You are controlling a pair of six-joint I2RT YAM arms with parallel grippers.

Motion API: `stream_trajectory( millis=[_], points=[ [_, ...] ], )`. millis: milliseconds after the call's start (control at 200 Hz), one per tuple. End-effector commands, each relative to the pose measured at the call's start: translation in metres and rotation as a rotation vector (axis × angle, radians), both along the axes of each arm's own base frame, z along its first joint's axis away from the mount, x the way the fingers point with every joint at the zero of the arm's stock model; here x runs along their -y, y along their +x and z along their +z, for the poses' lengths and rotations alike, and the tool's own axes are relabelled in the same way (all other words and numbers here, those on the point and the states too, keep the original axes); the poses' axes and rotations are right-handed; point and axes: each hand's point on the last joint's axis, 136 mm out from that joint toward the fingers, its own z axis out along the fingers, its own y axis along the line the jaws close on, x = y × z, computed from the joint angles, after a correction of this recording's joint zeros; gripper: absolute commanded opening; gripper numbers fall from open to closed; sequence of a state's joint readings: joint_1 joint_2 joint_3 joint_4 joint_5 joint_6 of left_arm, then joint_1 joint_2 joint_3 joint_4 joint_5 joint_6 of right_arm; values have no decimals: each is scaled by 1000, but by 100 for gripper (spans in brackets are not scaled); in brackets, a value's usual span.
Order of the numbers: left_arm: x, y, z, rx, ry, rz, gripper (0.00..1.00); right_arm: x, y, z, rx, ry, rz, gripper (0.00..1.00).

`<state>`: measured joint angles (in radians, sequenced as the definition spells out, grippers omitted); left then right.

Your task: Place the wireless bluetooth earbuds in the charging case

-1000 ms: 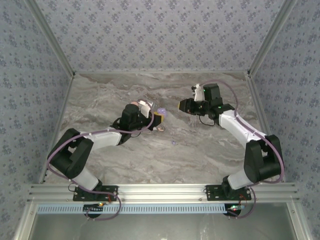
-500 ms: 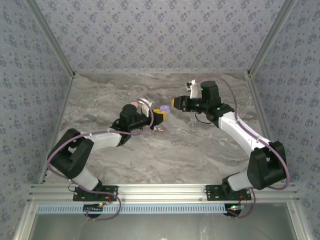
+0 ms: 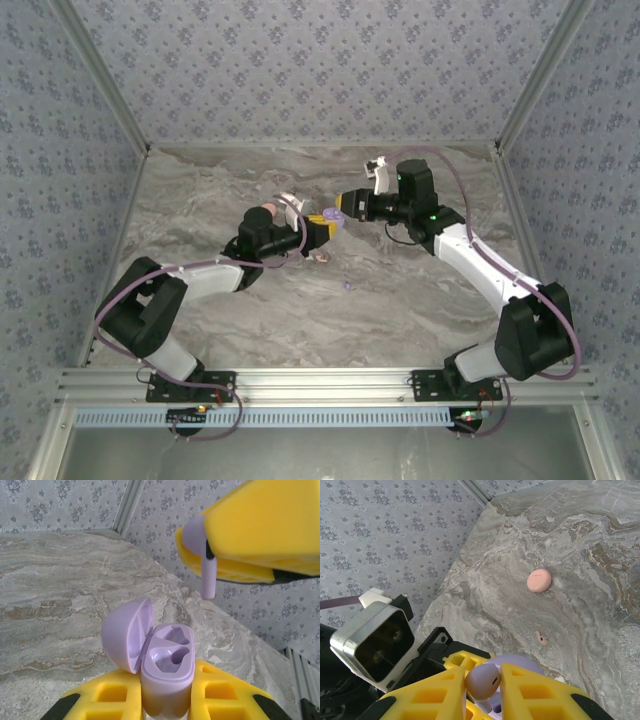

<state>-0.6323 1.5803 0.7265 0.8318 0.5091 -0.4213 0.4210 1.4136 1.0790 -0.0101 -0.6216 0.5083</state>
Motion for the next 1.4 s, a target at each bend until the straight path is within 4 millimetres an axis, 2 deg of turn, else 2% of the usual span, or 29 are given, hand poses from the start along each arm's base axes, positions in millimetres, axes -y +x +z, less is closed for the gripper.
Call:
stream_trajectory(
  millis=[0,885,1394],
  points=[
    [8,-2,34,48,-74,-27,12,-5,-2,27,78,20,15,25],
    [10,-2,55,23,-124,-23,12,-4,-1,18,71,-13,9,25],
    [9,-2,58,9,-129,-16,12,-4,-2,12,68,-44,5,25]
  ],
)
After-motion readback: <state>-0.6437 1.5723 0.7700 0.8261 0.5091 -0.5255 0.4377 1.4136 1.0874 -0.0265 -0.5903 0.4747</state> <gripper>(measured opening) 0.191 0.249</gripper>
